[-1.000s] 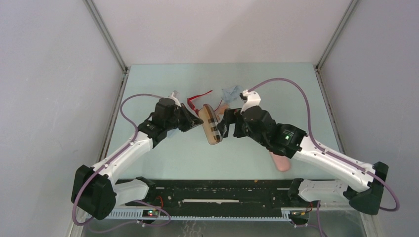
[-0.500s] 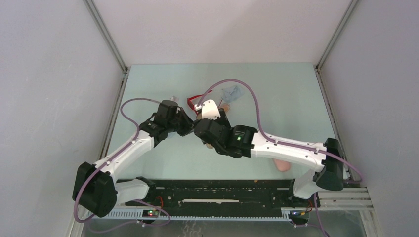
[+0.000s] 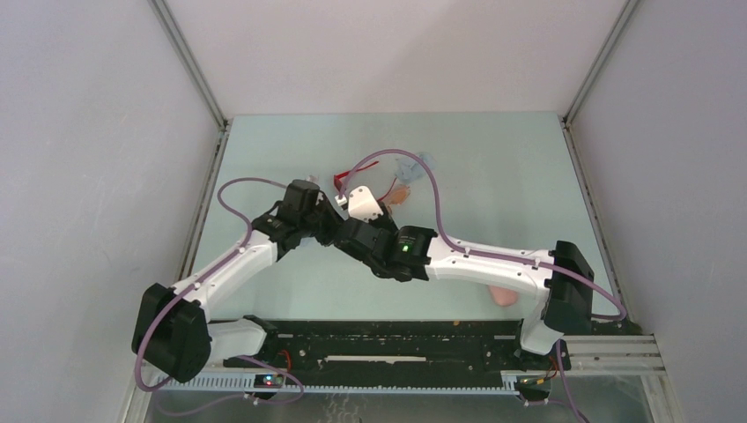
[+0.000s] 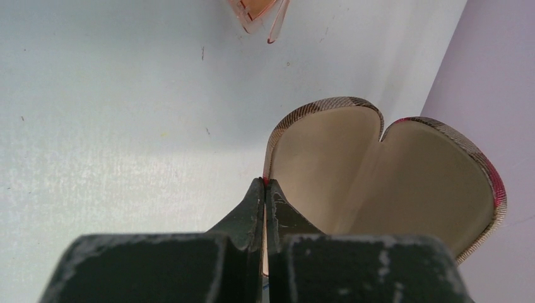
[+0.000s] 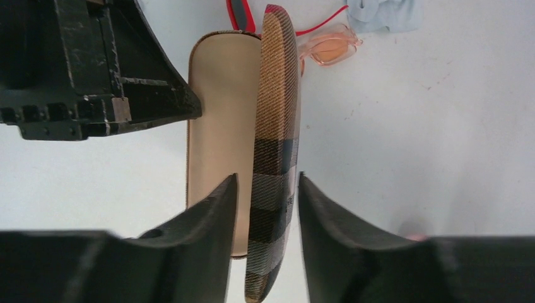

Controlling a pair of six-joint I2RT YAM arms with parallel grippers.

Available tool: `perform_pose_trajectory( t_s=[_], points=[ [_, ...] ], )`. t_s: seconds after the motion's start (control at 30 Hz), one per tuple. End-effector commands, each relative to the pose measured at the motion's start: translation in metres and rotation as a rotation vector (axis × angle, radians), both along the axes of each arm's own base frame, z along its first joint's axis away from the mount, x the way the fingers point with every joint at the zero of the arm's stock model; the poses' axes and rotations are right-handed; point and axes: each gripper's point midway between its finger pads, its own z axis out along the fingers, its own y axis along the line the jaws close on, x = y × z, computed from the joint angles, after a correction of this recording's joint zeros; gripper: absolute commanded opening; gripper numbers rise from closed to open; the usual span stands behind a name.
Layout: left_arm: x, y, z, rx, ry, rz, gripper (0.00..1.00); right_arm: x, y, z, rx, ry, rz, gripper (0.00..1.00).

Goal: Organize the sunglasses
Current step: Open the sunglasses case at the center of the board.

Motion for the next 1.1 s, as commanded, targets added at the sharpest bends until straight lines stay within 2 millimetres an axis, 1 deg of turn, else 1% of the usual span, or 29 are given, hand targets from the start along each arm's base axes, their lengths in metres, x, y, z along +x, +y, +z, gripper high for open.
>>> perform_pose_trajectory(
  t_s=[0.0,0.1,0.17,0.27,0.3,0.4,0.47,0.6,0.77,0.97,1.07],
  points=[
    [0.016,-0.014,0.042,-0.07,-0.082,-0.006,0.0,0.004,-0.001,0.018,0.027,-0.04,-0.025,0.36],
    [0.016,-0.014,0.043,-0.073,-0.083,-0.01,0.01,0.005,-0.002,0.017,0.022,-0.044,-0.028,0.23],
    [0.016,-0.016,0.046,-0.081,-0.086,-0.02,0.11,0.006,-0.004,0.014,0.008,-0.043,-0.033,0.13],
    [0.015,-0.019,0.05,-0.093,-0.091,-0.037,0.3,0.007,-0.006,0.01,-0.003,-0.036,-0.042,0.02],
    [0.015,-0.019,0.052,-0.096,-0.095,-0.038,0.35,0.008,-0.006,0.009,-0.004,-0.034,-0.045,0.0],
    [0.014,-0.018,0.057,-0.098,-0.115,-0.04,0.53,0.009,-0.009,0.008,-0.003,-0.033,-0.052,0.0],
    [0.014,-0.018,0.061,-0.101,-0.129,-0.044,0.62,0.011,-0.011,0.007,-0.005,-0.032,-0.058,0.0],
    [0.012,-0.019,0.07,-0.117,-0.149,-0.056,0.72,0.017,-0.018,0.004,-0.016,-0.028,-0.08,0.0],
    [0.007,-0.021,0.083,-0.152,-0.168,-0.064,0.88,0.029,-0.036,0.0,-0.034,-0.033,-0.124,0.0],
    [0.002,-0.021,0.1,-0.183,-0.205,-0.078,0.9,0.044,-0.069,-0.024,-0.091,0.001,-0.195,0.0],
    [0.001,-0.023,0.105,-0.198,-0.216,-0.091,0.9,0.05,-0.087,-0.038,-0.105,0.031,-0.232,0.0]
  ],
)
